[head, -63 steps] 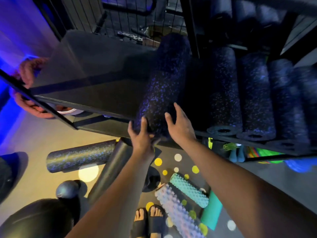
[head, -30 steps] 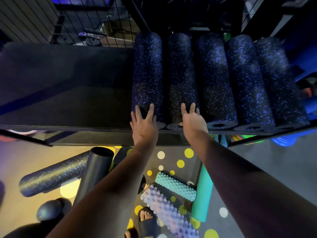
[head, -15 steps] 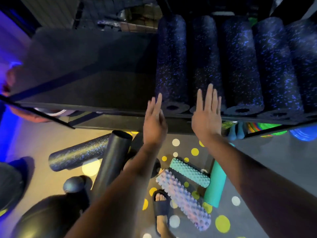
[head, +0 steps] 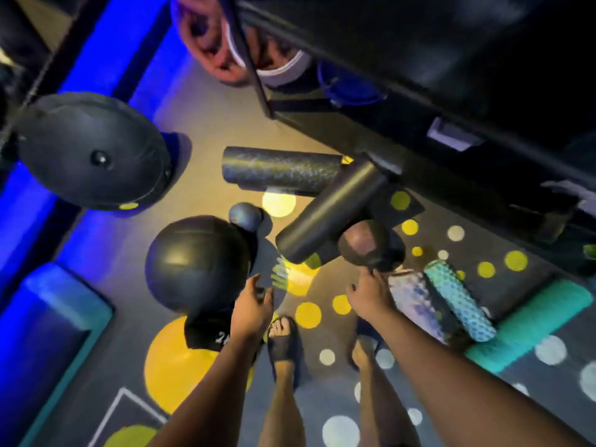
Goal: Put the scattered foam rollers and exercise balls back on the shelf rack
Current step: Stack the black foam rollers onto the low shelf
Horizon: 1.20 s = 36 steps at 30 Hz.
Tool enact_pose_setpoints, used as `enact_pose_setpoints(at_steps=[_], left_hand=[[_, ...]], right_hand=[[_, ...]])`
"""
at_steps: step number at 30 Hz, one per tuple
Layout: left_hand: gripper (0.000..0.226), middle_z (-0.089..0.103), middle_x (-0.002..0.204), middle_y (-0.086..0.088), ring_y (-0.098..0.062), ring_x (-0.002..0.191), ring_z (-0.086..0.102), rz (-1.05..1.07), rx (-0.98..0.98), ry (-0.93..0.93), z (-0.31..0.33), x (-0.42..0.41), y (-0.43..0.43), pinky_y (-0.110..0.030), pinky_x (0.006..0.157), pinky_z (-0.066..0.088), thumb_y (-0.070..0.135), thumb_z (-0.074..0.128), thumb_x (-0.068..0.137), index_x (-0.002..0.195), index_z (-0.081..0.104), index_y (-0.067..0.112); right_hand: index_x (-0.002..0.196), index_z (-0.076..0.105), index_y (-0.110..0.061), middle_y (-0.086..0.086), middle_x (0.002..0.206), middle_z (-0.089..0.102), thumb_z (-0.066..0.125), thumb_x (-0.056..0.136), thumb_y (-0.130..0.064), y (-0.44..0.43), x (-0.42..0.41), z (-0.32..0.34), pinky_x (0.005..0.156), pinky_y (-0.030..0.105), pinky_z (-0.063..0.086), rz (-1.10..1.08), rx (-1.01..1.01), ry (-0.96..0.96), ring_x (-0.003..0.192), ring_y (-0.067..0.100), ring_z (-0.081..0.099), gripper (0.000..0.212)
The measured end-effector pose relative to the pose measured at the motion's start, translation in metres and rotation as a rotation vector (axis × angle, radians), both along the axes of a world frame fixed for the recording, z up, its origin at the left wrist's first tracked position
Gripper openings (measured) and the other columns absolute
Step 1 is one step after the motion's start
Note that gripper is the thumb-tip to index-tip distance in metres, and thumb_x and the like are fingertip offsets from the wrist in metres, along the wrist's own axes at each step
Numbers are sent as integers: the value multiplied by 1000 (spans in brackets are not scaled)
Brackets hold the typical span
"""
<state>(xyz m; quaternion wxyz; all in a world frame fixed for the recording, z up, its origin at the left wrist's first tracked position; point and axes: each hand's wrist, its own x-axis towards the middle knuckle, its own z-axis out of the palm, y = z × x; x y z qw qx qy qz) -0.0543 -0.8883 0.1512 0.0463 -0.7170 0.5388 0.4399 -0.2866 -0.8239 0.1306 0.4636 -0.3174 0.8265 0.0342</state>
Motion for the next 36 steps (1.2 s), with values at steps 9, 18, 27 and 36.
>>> enact_pose_setpoints(at_steps=[9,18,27,36], left_hand=[[53,65,111,7,-7,101,65,-4,39,298,-18,54,-35,-15,85,51,32,71,95,142,49,18],[39,63,131,-2,-18,119,60,40,153,403,-126,-18,-116,-39,108,47,36,52,106,144,46,28],[44,61,141,-6,-13,127,54,-100,191,450,-351,-112,-177,-28,111,36,46,46,107,138,59,18],[84,67,117,-7,-21,107,68,63,262,355,-170,-57,-105,-46,98,56,92,69,59,109,60,25]], right_hand=[[138,53,-4,20,142,55,58,98,-27,-63,101,-20,105,37,39,-396,-31,-85,132,36,49,47],[134,57,-15,10,130,65,57,87,-66,-110,70,-128,94,39,49,-840,-57,-228,119,34,61,71],[144,40,-16,-6,139,56,88,27,-79,-122,9,-323,111,37,44,-1003,-122,-414,131,18,53,142],[121,49,-22,-3,112,67,94,50,-60,-71,48,-129,88,37,58,-1218,-272,-309,98,15,68,92]])
